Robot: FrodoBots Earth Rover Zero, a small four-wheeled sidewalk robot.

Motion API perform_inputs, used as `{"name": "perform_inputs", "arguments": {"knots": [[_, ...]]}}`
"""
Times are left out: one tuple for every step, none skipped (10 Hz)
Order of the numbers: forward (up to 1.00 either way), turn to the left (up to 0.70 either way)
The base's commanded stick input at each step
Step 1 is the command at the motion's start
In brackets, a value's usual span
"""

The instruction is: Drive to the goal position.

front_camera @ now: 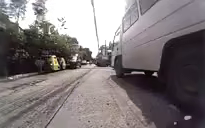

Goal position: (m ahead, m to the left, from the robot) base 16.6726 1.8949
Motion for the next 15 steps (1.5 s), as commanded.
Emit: {"name": "perform_inputs", "arguments": {"knots": [[0.70, 0.00], [0.70, 0.00], [0.70, 0.00], [0.70, 0.00], [0.70, 0.00], [0.70, 0.00], [0.70, 0.00], [0.70, 0.27], [0.70, 0.02], [0.70, 0.00], [0.70, 0.00], [0.70, 0.00], [0.70, 0.00], [0.70, 0.00], [0.70, 0.00]]}}
